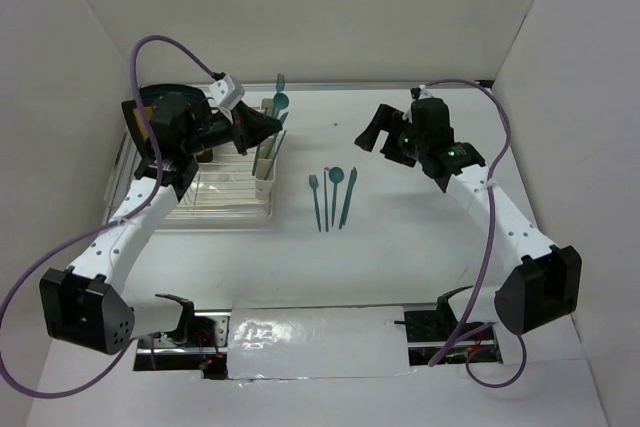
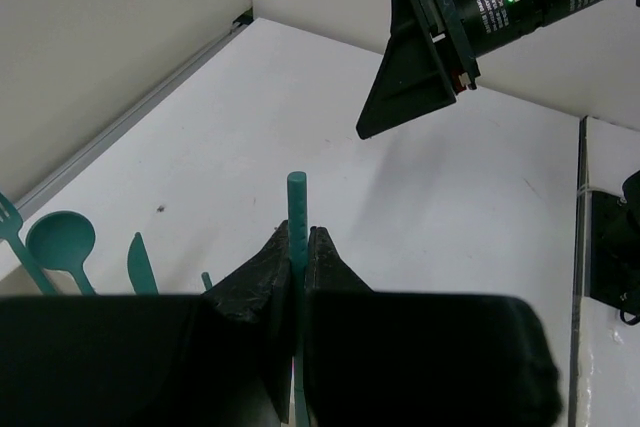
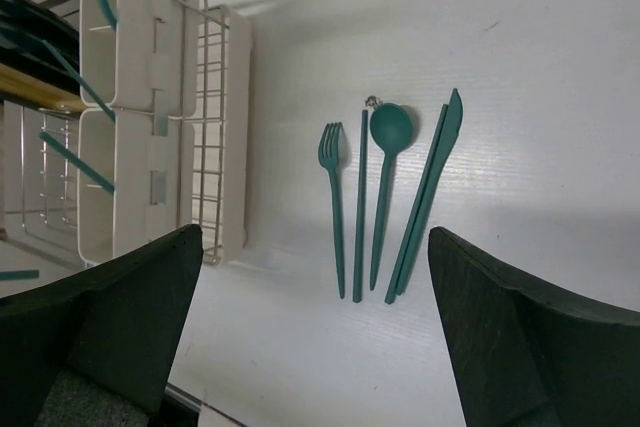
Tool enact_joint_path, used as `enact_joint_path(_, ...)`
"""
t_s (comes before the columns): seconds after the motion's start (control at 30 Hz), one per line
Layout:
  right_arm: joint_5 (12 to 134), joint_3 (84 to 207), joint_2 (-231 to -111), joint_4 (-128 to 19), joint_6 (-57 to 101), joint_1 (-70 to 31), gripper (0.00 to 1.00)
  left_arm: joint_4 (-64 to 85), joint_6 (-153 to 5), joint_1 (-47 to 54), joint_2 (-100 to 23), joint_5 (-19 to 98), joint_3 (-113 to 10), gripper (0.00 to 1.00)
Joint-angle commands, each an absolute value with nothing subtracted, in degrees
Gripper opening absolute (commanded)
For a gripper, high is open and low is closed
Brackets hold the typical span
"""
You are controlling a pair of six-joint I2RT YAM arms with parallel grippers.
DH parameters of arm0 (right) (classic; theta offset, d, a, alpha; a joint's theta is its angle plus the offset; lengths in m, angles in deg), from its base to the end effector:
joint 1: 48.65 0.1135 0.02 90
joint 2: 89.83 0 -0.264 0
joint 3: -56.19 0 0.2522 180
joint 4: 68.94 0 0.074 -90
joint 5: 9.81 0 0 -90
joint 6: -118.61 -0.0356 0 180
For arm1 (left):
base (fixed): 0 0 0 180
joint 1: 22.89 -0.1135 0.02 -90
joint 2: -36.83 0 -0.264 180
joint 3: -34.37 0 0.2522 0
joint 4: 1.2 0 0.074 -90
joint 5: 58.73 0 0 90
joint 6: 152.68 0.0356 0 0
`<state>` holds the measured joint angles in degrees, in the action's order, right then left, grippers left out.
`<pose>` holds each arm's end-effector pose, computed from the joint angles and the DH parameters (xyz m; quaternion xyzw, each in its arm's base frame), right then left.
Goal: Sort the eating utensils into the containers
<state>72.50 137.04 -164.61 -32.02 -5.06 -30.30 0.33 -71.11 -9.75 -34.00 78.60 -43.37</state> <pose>0.2788 0.0975 0.3389 0.0829 0.8644 0.2684 0.4170 0.2681 -0.0895 0.4024 0.3219 0.6038 -0.3922 0.6148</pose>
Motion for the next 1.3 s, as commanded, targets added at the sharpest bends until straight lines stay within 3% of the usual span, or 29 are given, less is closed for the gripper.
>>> enact_joint_path(0.0,72.72,136.58,-164.36,-33.2,-6.63,-30.37,1.0,-7.47,-68.83,-10.15,-35.5,82.95,-45.05,0.0)
enact_joint_path(0.23,74.99,133.41,-163.22,-33.73,-7.25,-30.36,1.0,-13.62,-70.5,-10.5,-40.86,84.53,-44.6,0.01)
enact_joint_path(0.37,75.53,132.89,-163.83,-33.73,-7.25,-30.36,1.0,-19.76,-72.17,-10.58,-41.83,84.09,-40.05,0.08)
enact_joint_path(0.6,75.53,133.94,-166.2,-33.12,-6.55,-30.28,1.0,-23.65,-71.56,-10.59,-43.24,82.6,-35.72,0.06)
enact_joint_path(0.83,73.86,134.46,-167.96,-32.59,-4.52,-30.1,1.0,-20.05,-68.31,-10.24,-42.98,82.6,-34.59,0.19)
enact_joint_path(0.93,73.85,134.46,-168.32,-32.59,-4.08,-29.75,1.0,-19.08,-67.69,-10.24,-42.36,81.64,-34.67,0.32)
enact_joint_path(1.07,75.61,135.08,-169.81,-31.97,-4.43,-27.91,1.0,-14.17,-66.47,-10.15,-40.79,81.46,-39.22,0.67)
enact_joint_path(1.27,79.03,135.08,-173.41,-30.58,-7.85,-24.31,1.0,-5.65,-66.9,-10.76,-36.14,74.97,-43.45,0.87)
